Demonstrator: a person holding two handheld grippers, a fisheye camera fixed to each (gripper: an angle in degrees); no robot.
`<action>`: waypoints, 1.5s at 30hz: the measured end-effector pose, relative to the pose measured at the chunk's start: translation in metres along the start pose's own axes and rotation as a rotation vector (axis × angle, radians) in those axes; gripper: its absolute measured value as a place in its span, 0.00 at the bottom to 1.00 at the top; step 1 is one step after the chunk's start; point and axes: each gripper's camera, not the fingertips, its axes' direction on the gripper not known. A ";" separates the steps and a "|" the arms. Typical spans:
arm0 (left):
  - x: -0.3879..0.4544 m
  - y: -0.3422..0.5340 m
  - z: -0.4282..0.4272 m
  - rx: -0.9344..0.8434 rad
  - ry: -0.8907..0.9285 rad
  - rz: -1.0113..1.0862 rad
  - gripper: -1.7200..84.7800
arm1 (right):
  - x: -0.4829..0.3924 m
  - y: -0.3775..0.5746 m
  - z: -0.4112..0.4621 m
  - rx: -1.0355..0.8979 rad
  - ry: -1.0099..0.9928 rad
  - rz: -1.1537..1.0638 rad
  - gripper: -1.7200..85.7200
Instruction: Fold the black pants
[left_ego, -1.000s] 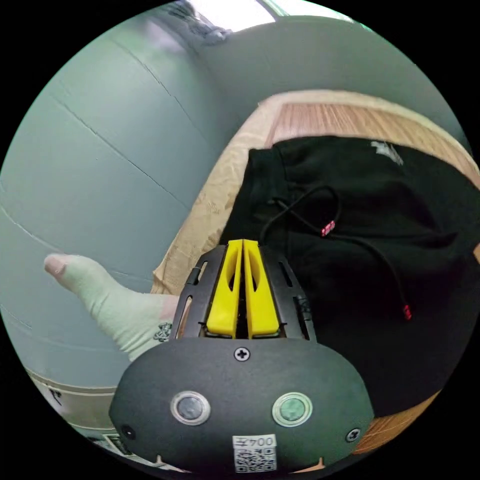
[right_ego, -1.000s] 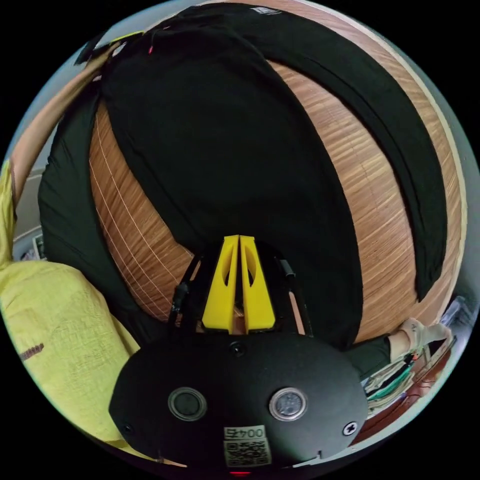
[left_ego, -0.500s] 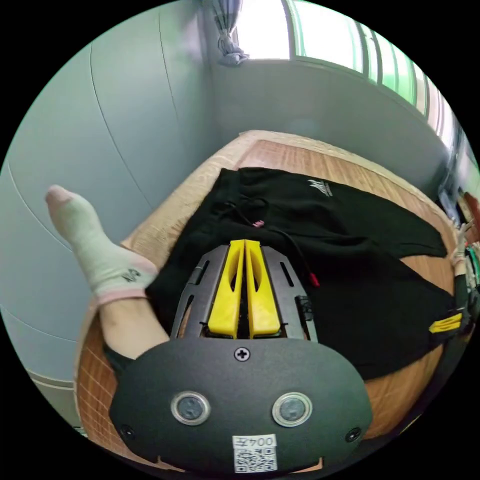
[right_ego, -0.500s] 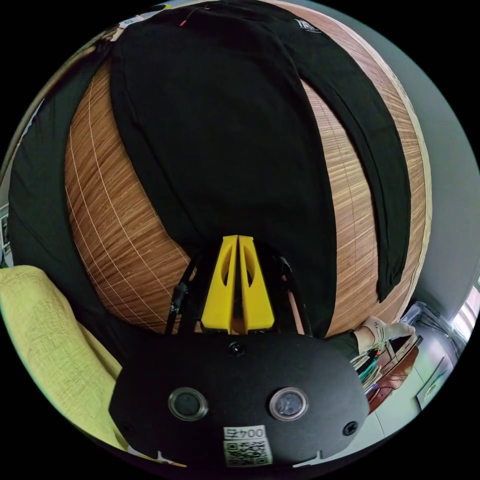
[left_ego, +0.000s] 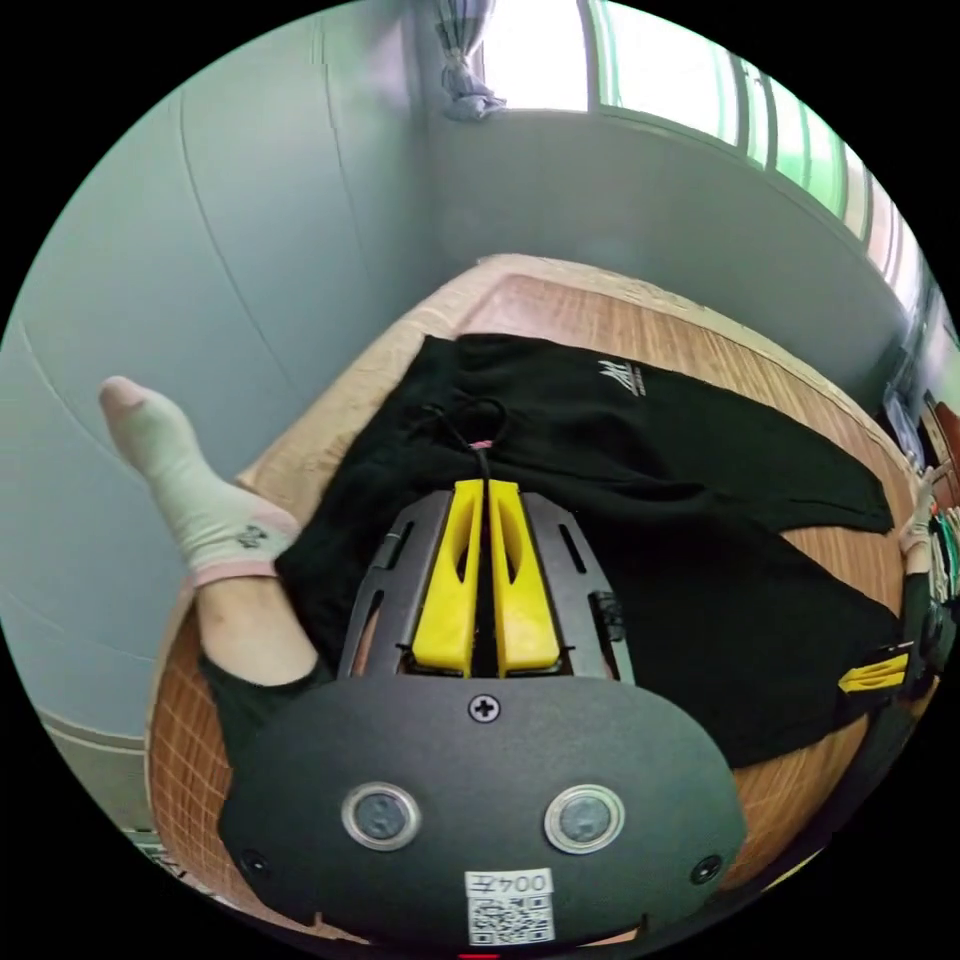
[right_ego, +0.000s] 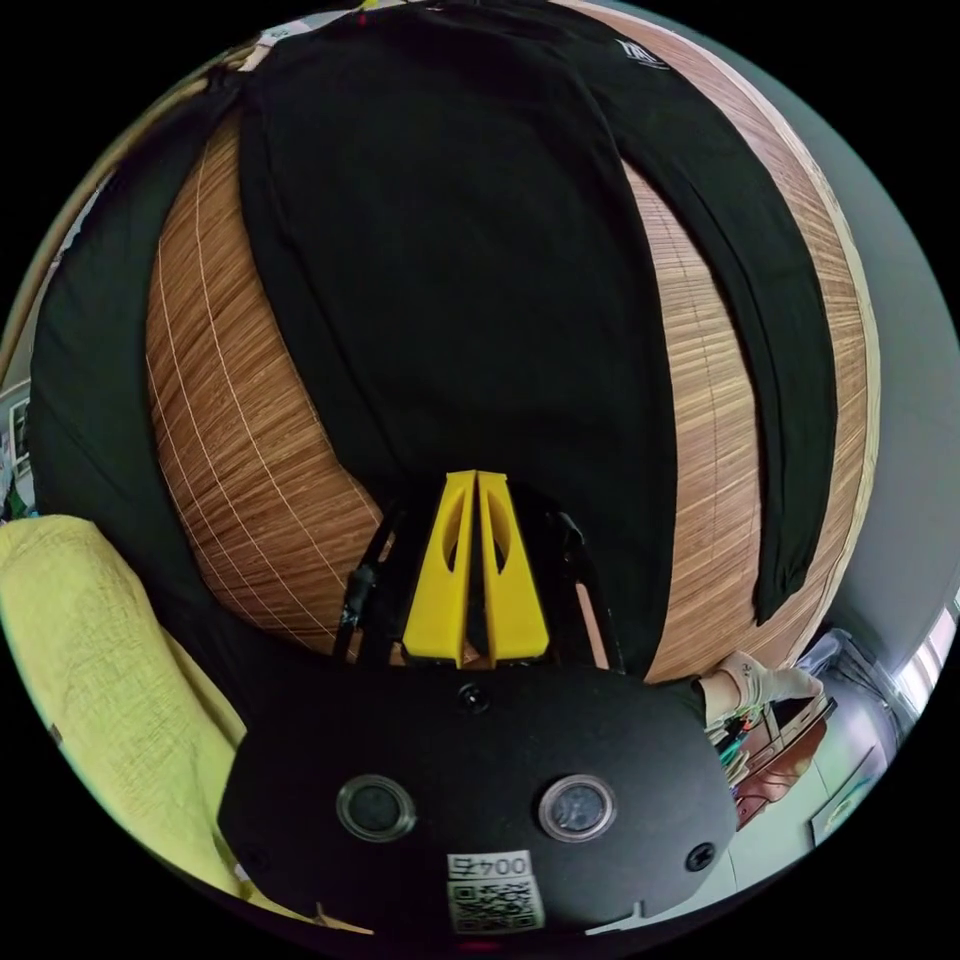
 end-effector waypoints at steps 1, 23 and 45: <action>-0.010 -0.001 -0.006 0.009 -0.045 -0.011 0.05 | 0.002 0.000 0.000 0.004 -0.016 0.008 0.01; 0.038 -0.081 0.079 -0.173 -0.134 0.233 0.09 | 0.002 0.012 -0.004 0.059 -0.005 0.037 0.01; -0.026 -0.069 0.053 -0.181 0.160 0.056 0.14 | 0.047 0.034 -0.001 0.103 -0.134 0.101 0.01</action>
